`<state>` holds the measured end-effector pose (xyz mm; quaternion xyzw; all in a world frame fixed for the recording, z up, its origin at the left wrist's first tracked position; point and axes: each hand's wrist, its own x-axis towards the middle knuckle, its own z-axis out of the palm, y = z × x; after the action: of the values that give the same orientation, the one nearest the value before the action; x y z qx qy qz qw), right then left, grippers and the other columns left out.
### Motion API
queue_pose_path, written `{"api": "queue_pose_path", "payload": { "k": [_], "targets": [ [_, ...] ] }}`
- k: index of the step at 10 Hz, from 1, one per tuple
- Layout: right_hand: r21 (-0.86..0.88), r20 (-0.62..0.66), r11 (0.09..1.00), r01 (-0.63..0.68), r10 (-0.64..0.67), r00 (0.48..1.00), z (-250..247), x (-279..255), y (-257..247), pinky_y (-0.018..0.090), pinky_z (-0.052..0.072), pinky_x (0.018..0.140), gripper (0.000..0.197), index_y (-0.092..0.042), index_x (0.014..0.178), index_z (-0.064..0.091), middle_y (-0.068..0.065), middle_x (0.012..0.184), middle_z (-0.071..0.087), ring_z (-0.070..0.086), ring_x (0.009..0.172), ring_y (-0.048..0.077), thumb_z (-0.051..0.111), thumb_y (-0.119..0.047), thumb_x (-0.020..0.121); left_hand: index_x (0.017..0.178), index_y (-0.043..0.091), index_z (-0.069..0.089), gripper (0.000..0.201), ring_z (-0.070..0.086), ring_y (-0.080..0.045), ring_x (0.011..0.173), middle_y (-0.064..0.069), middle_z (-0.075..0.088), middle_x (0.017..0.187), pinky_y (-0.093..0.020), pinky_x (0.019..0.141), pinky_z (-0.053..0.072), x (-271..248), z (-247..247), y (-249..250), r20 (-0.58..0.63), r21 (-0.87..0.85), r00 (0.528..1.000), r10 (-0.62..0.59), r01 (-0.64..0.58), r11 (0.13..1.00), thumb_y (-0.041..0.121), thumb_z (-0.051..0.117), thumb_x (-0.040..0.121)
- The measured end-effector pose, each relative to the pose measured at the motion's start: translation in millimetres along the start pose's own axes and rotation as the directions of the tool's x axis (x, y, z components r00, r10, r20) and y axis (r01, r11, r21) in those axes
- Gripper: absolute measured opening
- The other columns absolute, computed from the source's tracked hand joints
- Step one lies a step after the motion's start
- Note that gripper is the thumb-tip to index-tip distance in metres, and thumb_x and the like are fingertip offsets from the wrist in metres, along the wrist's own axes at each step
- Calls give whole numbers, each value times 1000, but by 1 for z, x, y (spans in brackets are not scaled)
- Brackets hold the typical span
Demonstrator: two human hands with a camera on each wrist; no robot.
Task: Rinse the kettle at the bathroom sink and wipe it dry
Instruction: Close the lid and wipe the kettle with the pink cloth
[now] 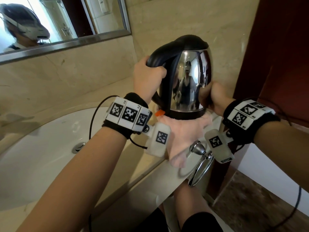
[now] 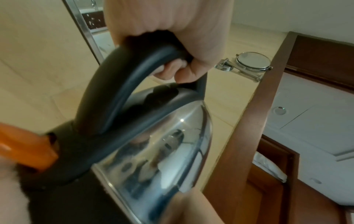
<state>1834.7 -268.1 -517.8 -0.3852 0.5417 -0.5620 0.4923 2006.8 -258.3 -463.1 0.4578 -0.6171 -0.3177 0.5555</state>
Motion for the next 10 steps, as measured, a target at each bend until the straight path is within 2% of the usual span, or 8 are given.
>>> {"api": "queue_pose_path", "payload": {
  "k": [1, 3, 4, 5, 6, 7, 8, 10],
  "targets": [
    [-159, 10, 987, 29, -28, 1000, 0, -2, 3, 25, 34, 52, 10, -16, 63, 37, -16, 26, 42, 37, 54, 11, 38, -19, 54, 75, 23, 55, 24, 48, -9, 57, 6, 53, 66, -24, 58, 39, 10, -4, -3, -21, 30, 1000, -6, 7, 1000, -1, 59, 74],
    [-59, -106, 996, -70, 63, 992, 4, 6, 13, 25, 35, 58, 11, -16, 83, 51, 2, 77, 43, 40, 64, 12, 43, -23, 84, 77, 25, 55, 24, 47, -12, 57, 5, 50, 65, -32, 66, 41, 24, -11, -8, -43, 58, 999, -33, 36, 998, 1, 57, 75],
    [78, -141, 991, -108, 118, 983, 4, 12, 20, 25, 37, 61, 30, -14, 102, 57, 9, 89, 52, 47, 75, 18, 42, -29, 81, 80, 27, 54, 26, 48, -13, 58, 2, 51, 69, -31, 67, 43, 28, -13, -8, -45, 72, 998, -41, 44, 996, 1, 56, 78],
    [55, -110, 992, -116, 122, 986, 6, 14, 25, 29, 41, 58, 7, -22, 80, 47, 1, 76, 43, 42, 65, 11, 40, -20, 82, 81, 27, 54, 26, 49, -13, 59, 2, 52, 70, -30, 68, 44, 31, -15, -9, -37, 90, 999, -40, 43, 995, 1, 56, 79],
    [279, -124, 956, -96, 135, 983, 3, 24, 33, 14, 43, 38, 41, -14, 123, 55, -2, 70, 60, 54, 61, 4, 41, -31, 88, 84, 22, 55, 23, 48, -12, 54, 1, 51, 67, -27, 58, 44, 31, -18, -10, -27, 87, 999, -47, 49, 995, -1, 56, 79],
    [255, -190, 966, -35, 86, 978, -1, 28, 42, 17, 44, 55, 52, -8, 131, 51, -3, 74, 63, 58, 63, 6, 38, -35, 88, 103, 9, 57, 25, 47, -10, 50, 1, 49, 65, -20, 50, 42, 28, -20, -7, -6, 83, 997, -77, 77, 994, -2, 54, 81],
    [259, -202, 966, -23, 78, 976, 1, 20, 42, 19, 40, 70, 54, -6, 132, 51, -2, 87, 57, 53, 75, 7, 36, -35, 88, 117, -1, 54, 38, 45, -9, 45, 0, 47, 62, -17, 44, 40, 22, -24, -4, 16, 54, 994, -112, 111, 992, -7, 52, 79],
    [256, -171, 965, -57, 103, 980, -4, 7, 41, 16, 47, 48, 21, -22, 82, 51, -3, 54, 61, 54, 37, -3, 36, -13, 93, 98, 9, 52, 28, 44, -10, 47, 0, 46, 62, -20, 46, 38, 4, -25, 2, 19, 11, 994, -106, 106, 994, -9, 52, 77]
  ]
}}
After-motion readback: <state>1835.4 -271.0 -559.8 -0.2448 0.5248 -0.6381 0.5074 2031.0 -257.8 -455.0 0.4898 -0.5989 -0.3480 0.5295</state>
